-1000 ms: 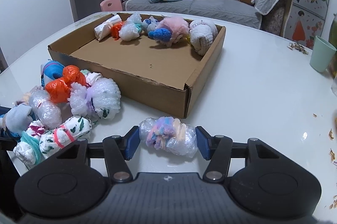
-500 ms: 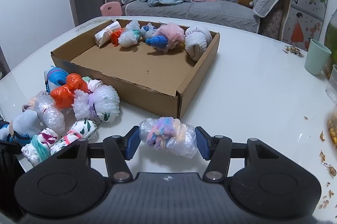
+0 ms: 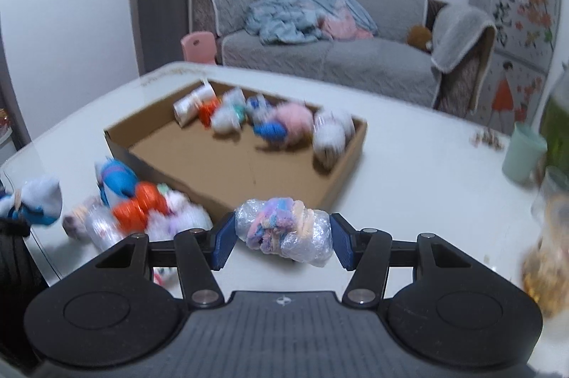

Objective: Organize objects
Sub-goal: 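Carry both bundles into the box and open both tools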

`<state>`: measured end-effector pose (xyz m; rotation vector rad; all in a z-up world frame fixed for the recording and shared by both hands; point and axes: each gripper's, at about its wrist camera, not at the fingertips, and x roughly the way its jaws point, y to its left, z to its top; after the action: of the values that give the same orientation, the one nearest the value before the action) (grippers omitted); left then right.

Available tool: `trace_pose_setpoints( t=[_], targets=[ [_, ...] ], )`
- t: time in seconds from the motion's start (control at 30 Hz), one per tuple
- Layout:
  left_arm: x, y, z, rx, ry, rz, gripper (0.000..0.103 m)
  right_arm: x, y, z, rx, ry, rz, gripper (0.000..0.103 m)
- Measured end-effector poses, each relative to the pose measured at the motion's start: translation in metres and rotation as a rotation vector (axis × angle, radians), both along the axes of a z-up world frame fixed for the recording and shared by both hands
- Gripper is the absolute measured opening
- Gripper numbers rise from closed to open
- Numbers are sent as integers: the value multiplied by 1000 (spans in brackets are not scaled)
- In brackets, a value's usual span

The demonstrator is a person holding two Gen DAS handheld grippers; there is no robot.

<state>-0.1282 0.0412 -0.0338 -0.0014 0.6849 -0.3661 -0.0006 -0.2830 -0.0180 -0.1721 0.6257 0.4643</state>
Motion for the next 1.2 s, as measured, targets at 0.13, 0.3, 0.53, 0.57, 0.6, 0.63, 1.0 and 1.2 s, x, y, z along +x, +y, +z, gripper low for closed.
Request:
trace_pose_setpoints(
  t=[0.13,0.3,0.53,0.57,0.6,0.63,1.0,1.2],
  targets=[
    [28,16,27,31,-36,53,45,12,17,21,-15,-55,54,52],
    [91,26,49,39,-39,112,45,37,55,45,-26,-118,175,52],
    [181,17,41,47,16,141,45,93,130,36,-121,-128,346,52],
    [190,15,36,60,23,145,45,100,137,31,-130,-117,360,52],
    [197,13,31,74,33,147,45,109,145,25,-137,-98,376,52],
    [205,11,25,80,48,150,45,115,152,20,-145,-84,388,52],
    [239,11,-6,147,128,185,46,144,192,-23,-253,-6,481,52],
    [249,6,-14,175,154,180,46,146,199,-35,-302,14,532,52]
  ],
)
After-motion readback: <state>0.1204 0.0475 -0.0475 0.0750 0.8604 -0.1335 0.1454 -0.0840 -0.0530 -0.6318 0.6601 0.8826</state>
